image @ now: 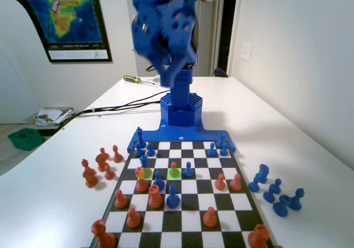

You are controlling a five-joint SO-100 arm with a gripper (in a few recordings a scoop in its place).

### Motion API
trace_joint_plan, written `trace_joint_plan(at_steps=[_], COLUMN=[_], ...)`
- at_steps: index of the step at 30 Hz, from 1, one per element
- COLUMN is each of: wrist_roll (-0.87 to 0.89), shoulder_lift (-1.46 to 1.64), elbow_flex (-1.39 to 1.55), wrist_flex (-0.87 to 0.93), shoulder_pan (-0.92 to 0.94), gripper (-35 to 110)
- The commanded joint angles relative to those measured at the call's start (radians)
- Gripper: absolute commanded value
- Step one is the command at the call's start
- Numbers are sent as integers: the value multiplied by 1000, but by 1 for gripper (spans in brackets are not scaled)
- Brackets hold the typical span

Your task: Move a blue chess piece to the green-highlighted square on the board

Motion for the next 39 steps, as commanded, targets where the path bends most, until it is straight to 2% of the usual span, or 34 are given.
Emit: trace_joint_plan(at_steps=[1,8,20,29,39], wrist_roll=[58,137,184,166,137], shoulder_lift=[-64,-219,-476,-548,-569], elbow_flex=[-12,-5,0,2,8], wrist_flex=[20,17,-155,-216,-279], shoulder_pan=[15,18,43,54,44], gripper=[1,1,1,1,10])
